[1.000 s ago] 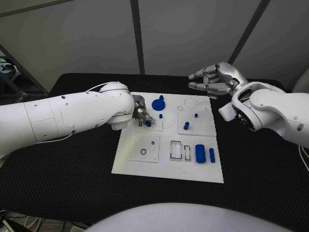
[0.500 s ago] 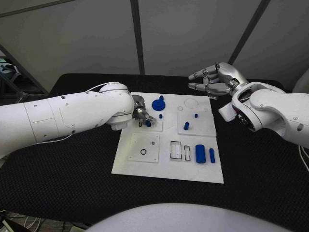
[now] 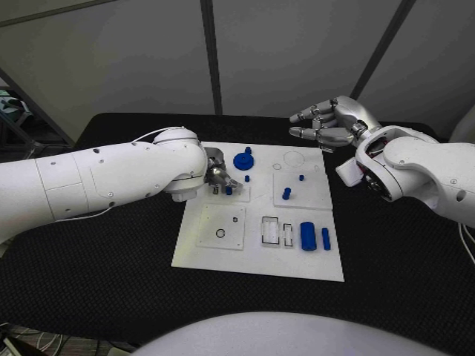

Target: Assemble the parts on the task board

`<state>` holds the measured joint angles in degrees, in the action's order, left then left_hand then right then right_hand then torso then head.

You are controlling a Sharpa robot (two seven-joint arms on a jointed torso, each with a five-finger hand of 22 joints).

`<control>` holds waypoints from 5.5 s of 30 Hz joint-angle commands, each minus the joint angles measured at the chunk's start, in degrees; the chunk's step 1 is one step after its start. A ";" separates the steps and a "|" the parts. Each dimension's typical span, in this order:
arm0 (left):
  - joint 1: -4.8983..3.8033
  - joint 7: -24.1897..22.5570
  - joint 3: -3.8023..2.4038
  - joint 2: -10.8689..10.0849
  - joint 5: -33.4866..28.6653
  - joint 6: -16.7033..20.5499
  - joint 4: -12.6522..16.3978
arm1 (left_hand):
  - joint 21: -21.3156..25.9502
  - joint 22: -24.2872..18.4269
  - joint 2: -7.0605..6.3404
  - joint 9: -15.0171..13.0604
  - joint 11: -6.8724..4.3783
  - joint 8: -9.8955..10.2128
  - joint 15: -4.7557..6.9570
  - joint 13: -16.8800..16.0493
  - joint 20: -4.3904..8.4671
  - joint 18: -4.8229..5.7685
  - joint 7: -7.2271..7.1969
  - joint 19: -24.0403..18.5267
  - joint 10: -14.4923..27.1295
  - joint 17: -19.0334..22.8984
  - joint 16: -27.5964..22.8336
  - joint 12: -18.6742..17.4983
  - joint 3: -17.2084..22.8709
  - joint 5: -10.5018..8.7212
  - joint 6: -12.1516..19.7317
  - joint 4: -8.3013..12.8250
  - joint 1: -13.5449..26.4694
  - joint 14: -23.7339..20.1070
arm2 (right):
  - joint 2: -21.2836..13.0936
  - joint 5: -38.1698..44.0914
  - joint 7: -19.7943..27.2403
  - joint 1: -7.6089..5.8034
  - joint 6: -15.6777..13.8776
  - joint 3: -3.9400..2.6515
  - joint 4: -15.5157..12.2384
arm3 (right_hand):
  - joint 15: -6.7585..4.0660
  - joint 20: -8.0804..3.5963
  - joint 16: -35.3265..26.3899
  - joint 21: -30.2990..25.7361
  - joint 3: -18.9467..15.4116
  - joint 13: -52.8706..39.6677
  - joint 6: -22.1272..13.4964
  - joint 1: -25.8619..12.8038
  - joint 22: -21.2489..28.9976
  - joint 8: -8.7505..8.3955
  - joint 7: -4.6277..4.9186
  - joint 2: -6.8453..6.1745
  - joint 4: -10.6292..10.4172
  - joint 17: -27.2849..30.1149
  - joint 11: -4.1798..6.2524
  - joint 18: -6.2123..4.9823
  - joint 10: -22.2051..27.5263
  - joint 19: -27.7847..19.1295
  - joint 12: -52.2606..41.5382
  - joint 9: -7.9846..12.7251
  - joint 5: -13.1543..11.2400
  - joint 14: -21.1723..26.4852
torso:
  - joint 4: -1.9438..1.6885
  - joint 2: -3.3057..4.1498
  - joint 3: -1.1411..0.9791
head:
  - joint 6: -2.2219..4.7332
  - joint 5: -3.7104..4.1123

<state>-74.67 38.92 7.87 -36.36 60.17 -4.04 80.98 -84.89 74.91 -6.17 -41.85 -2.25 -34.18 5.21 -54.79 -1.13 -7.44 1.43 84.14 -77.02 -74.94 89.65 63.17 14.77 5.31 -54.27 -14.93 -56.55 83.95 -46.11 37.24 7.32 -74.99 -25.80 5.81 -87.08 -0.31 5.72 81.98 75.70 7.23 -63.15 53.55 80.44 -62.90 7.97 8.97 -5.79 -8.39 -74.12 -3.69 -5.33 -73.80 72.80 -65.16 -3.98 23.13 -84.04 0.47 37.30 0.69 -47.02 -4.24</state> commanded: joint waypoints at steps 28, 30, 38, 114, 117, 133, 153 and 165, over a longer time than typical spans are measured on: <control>-1.24 0.64 -5.92 -2.60 -1.50 -2.90 -0.20 | 5.20 3.14 0.41 2.61 2.07 4.94 -1.42 10.49 -1.01 4.38 2.69 -0.01 7.46 -14.64 0.04 -9.01 -4.86 0.14 4.33 0.17 -5.79 5.92 | 0.14 -0.14 0.21 -0.12 0.37 -0.03 0.76 | -0.29 0.01 -0.36 -0.37 0.09 0.06 -0.30 -0.90 0.09 0.02 -0.11 0.09 -0.44 -0.04 0.03 -0.38 0.17 -0.14 0.22 0.09 0.18 -2.45 | 0.05 0.04 0.04 | 0.47 0.04; -1.70 0.63 -6.50 -2.70 -1.77 -3.61 -0.63 | 6.16 2.16 0.42 3.57 2.49 5.85 -1.78 11.66 -1.33 4.13 3.03 -0.54 8.25 -14.42 -0.14 -9.93 -5.61 0.12 4.59 0.00 -6.37 5.84 | 0.19 -0.14 0.21 -0.12 0.38 -0.03 0.87 | -0.29 0.01 -0.36 -0.37 0.09 0.06 -0.30 -0.90 0.09 0.02 -0.11 0.09 -0.44 -0.04 0.03 -0.38 0.17 -0.14 0.22 0.09 0.18 -2.45 | 0.06 0.08 0.06 | 0.55 -0.01; -4.72 0.25 -7.89 -0.96 -2.96 -7.03 -7.36 | 9.18 -0.70 0.75 8.42 3.78 9.94 -2.97 16.55 -2.51 3.39 4.57 -2.05 11.47 -13.61 -0.75 -13.70 -9.12 0.12 6.19 -0.61 -9.11 5.55 | 0.59 -0.28 0.19 -0.12 0.54 -0.02 1.40 | -0.29 0.01 -0.36 -0.37 0.09 0.06 -0.30 -0.90 0.09 0.02 -0.11 0.09 -0.44 -0.04 0.03 -0.38 0.17 -0.14 0.22 0.09 0.18 -2.45 | 0.01 0.06 0.00 | 0.86 -0.41; -1.77 -4.09 -4.25 9.69 -1.11 -15.37 -26.50 | 6.23 3.26 5.66 7.55 2.12 4.29 -1.61 -8.35 -1.42 4.24 2.61 0.14 1.65 -14.64 0.04 8.14 -15.60 0.25 2.04 -0.14 -13.42 5.92 | 1.31 -0.31 0.00 -0.11 0.94 -0.03 1.30 | -0.30 0.00 -0.38 -0.36 0.12 0.10 -0.35 -1.05 0.01 0.01 -0.12 0.16 -0.53 -0.04 0.03 -0.36 0.13 -0.02 0.22 0.08 0.28 -2.47 | 0.07 0.13 0.01 | 0.42 -0.55; -1.71 -4.32 -4.24 9.73 -1.12 -15.16 -26.54 | 6.20 3.34 6.40 7.52 2.09 4.23 -1.58 -8.37 -1.39 4.26 2.58 0.16 1.64 -14.63 0.04 8.13 -15.36 0.29 2.03 0.18 -14.19 5.91 | 1.33 -0.31 0.00 -0.11 0.95 -0.03 1.31 | -0.31 0.00 -0.38 -0.36 0.16 0.03 -0.37 -1.08 -0.01 0.01 -0.12 0.22 -0.56 -0.08 0.04 -0.36 0.04 0.03 0.12 0.08 0.33 -2.49 | 0.06 0.12 0.01 | 0.41 -0.54; -1.65 -6.07 -4.24 9.44 -3.40 -14.56 -26.28 | 6.04 3.87 11.37 7.51 1.49 4.48 -1.11 -8.00 -0.94 4.33 1.95 0.27 1.95 -14.63 0.03 7.44 -9.38 0.50 2.63 5.61 -22.77 5.91 | 1.39 -0.31 -0.02 -0.11 1.02 -0.04 1.44 | -0.31 0.00 -0.38 -0.36 0.16 0.03 -0.37 -1.08 -0.01 0.01 -0.12 0.22 -0.56 -0.08 0.04 -0.36 0.04 0.03 0.12 0.08 0.33 -2.49 | 0.02 0.09 0.01 | 0.21 -0.51; -1.67 -6.81 -4.32 1.96 -7.04 -10.08 -16.41 | 6.11 4.45 6.85 4.46 1.37 2.92 -0.98 -6.16 -0.67 4.39 1.89 0.28 2.08 -14.66 0.05 5.31 8.88 -2.56 3.86 8.67 -20.80 5.92 | 1.24 -0.51 -0.04 -0.11 1.06 -0.03 1.79 | -0.31 -0.01 -0.39 -0.37 0.20 0.03 -0.39 -1.10 -0.02 0.01 -0.12 0.25 -0.57 -0.09 0.05 -0.35 0.02 0.06 0.10 0.08 0.36 -2.51 | -0.07 0.04 0.03 | -0.11 -0.66; -1.65 -5.87 -4.30 -3.31 -6.27 -6.29 -5.95 | 5.79 5.03 3.25 3.00 1.09 1.96 -0.78 -5.96 -0.48 4.49 1.69 0.59 1.46 -14.73 0.11 5.00 16.33 -2.54 3.88 10.24 -18.45 5.95 | 1.15 -0.66 -0.02 -0.11 1.13 -0.03 1.98 | -0.31 -0.01 -0.39 -0.37 0.20 0.03 -0.39 -1.10 -0.02 0.01 -0.12 0.25 -0.57 -0.09 0.05 -0.35 0.02 0.06 0.10 0.08 0.36 -2.51 | 0.02 0.08 0.01 | -0.33 -1.01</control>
<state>-76.25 32.87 3.58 -39.51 53.55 -12.91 74.34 -78.91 74.92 -2.53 -38.73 -1.11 -31.96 4.11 -60.79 -1.84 -7.41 3.37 84.04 -75.29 -74.94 89.42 68.28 26.07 2.78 -50.46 -9.53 -74.86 84.07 -44.93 36.87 7.06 -74.98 -25.05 5.81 -85.07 -0.31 5.72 81.98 75.70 7.39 -63.13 53.55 79.91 -62.91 7.97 8.97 -5.71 -8.55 -74.12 -3.68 -5.33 -73.80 72.80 -65.16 -3.98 23.13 -84.03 0.40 37.34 0.72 -47.31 -5.22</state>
